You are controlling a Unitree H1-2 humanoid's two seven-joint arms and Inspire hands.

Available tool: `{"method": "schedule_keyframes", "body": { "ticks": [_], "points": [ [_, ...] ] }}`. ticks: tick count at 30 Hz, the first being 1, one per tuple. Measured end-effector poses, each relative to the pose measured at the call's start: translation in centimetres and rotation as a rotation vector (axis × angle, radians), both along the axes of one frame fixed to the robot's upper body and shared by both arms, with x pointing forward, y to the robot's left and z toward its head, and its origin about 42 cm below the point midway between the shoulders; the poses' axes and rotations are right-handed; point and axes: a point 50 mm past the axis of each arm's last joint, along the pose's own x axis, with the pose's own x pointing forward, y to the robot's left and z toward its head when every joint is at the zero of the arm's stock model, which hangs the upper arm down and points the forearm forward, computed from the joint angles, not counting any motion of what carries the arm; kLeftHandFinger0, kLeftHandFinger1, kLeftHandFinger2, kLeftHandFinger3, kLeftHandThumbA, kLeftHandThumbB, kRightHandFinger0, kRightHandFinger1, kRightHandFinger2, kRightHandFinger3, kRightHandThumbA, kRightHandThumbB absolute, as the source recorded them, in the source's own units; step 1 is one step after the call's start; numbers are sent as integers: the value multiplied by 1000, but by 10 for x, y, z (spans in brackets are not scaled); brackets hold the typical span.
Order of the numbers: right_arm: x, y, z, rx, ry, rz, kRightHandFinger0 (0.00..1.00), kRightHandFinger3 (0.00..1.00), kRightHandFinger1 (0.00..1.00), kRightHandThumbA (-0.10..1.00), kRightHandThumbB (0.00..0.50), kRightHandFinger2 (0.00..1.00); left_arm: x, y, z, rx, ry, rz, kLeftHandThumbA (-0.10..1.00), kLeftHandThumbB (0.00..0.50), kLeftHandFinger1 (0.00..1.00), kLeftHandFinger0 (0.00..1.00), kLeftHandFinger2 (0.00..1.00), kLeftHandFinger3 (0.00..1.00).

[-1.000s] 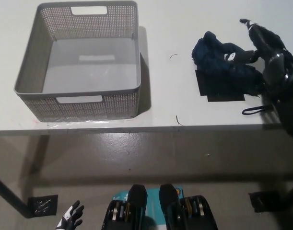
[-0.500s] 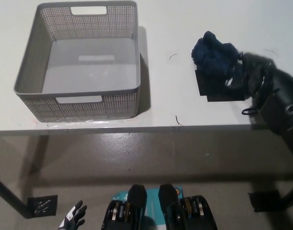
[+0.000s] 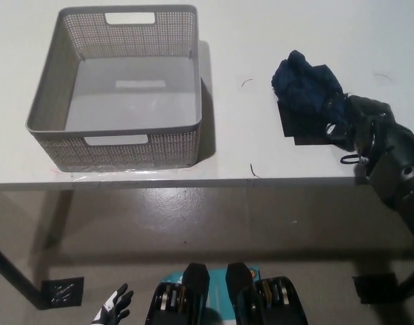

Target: Use the right hand to pick up a umbrella on the right side and place it into a container on the lft side

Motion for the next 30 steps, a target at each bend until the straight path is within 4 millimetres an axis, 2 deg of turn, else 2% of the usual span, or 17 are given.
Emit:
{"method": "schedule_keyframes", "body": {
  "ticks": [1,2,4,6,7,9,11,15,18,19,21,23,24,25,26,28,30],
  "points": [
    [-1,-2,-1,0,-27,3,0,457,129,-100,164,513,0,0,0,0,2,-1,1000,7,1000,1000,1000,1000],
    [-2,-5,-3,0,-64,5,0,555,190,-100,176,602,0,-1,-1,0,3,-3,1000,6,1000,1000,1000,1000],
    [-4,-8,-5,7,-113,12,0,769,156,-100,172,660,0,-2,-1,-1,3,-8,1000,7,1000,1000,1000,1000],
    [-6,-10,-6,24,-176,24,0,961,249,-100,168,805,0,-3,-2,-1,5,-11,1000,6,1000,1000,1000,1000],
    [-7,-10,-8,35,-203,29,0,992,284,-100,152,831,1,-3,-1,-1,4,-11,1000,3,1000,1000,1000,1000],
    [-9,-11,-10,57,-245,37,0,745,228,-100,162,714,1,-3,-2,0,5,-11,1000,4,1000,1000,1000,1000],
    [-10,-9,-9,101,-303,46,0,679,184,-100,178,675,0,-2,-3,2,9,-12,1000,8,1000,1000,1000,1000],
    [-9,0,-5,180,-358,56,0,779,272,-100,162,803,0,-2,-3,4,10,-13,1000,6,1000,1000,1000,1000],
    [-6,19,7,235,-407,99,0,806,265,-100,123,751,0,-2,-3,6,11,-14,1000,3,1000,1000,1000,1000],
    [-5,26,12,253,-428,117,0,842,279,-100,133,771,0,-3,-3,6,11,-15,1000,1,1000,1000,1000,1000],
    [-2,45,31,294,-482,170,0,772,284,-100,175,770,0,-3,-3,7,11,-16,1000,1,1000,1000,1000,1000],
    [-1,65,47,327,-523,225,0,711,269,-100,149,730,0,-3,-3,8,12,-16,1000,0,1000,1000,1000,1000],
    [-1,77,57,346,-545,256,12,632,251,-100,165,674,-1,-3,-3,8,12,-16,1000,1,1000,1000,1000,1000],
    [-1,87,64,359,-562,280,180,582,256,-100,161,631,-1,-3,-3,8,13,-17,1000,10,1000,1000,1000,1000],
    [-1,97,72,372,-577,305,85,567,130,-100,151,559,-1,-3,-4,8,13,-17,1000,13,1000,1000,1000,1000],
    [-3,130,98,413,-622,375,1,696,135,-100,152,667,-1,-3,-4,8,13,-17,1000,20,1000,1000,1000,1000],
    [-7,159,120,444,-659,436,0,738,132,-100,162,642,-1,-3,-4,8,13,-18,1000,21,1000,1000,1000,1000]
  ]
}}
